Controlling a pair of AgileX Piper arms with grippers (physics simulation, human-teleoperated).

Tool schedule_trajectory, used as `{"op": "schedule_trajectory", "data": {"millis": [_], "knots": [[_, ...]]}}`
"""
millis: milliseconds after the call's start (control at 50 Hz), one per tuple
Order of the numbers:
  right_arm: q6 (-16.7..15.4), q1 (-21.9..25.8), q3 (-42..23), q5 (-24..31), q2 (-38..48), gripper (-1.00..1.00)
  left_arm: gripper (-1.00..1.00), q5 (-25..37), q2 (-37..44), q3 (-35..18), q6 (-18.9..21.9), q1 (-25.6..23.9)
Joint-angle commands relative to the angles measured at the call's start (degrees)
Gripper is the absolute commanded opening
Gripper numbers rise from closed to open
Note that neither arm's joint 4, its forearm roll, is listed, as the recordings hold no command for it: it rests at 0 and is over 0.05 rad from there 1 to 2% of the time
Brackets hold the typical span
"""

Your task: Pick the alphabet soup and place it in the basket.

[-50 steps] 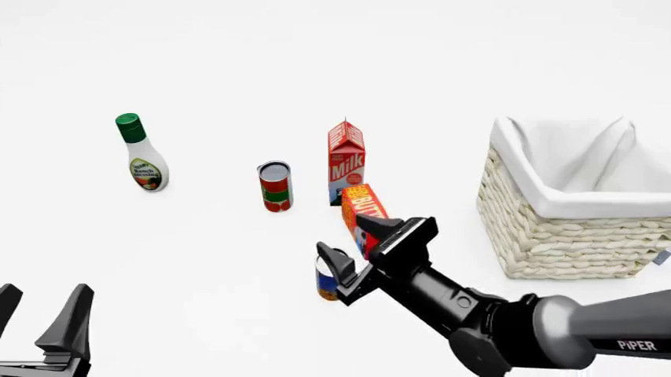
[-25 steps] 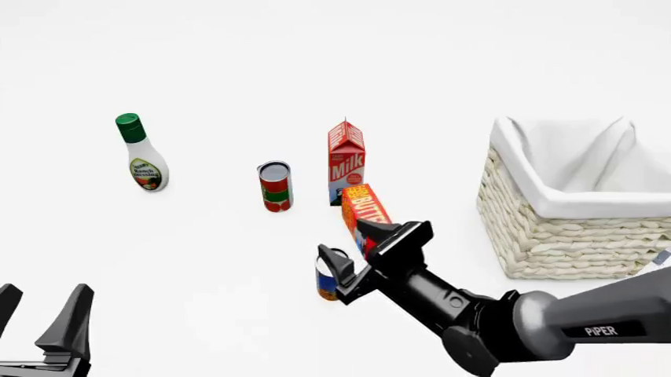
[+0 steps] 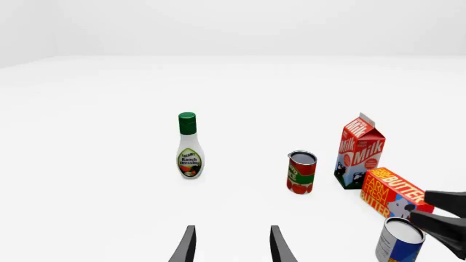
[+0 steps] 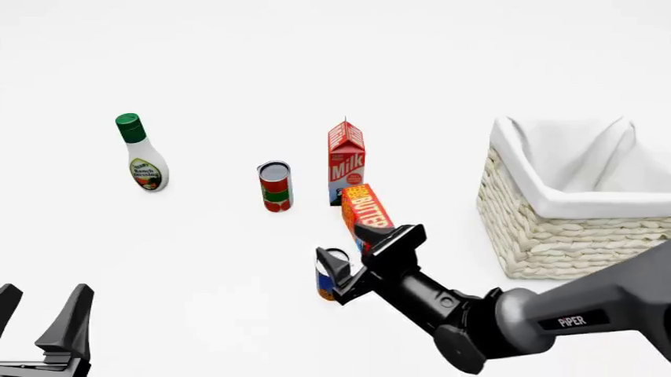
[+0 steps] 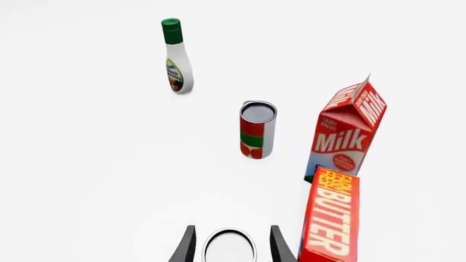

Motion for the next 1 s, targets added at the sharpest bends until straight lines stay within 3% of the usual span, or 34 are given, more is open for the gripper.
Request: {"op": "schedule_trajectory", "data": {"millis": [20, 1000], "knots": [[0.4, 0.0, -0.7, -0.4, 1.6, 1.00, 1.00, 0.0, 0.0, 0.0, 0.0, 0.0], [1.9, 0.1, -3.4, -1.5, 8.0, 1.00, 1.00, 0.0, 0.0, 0.0, 0.0, 0.0]]}}
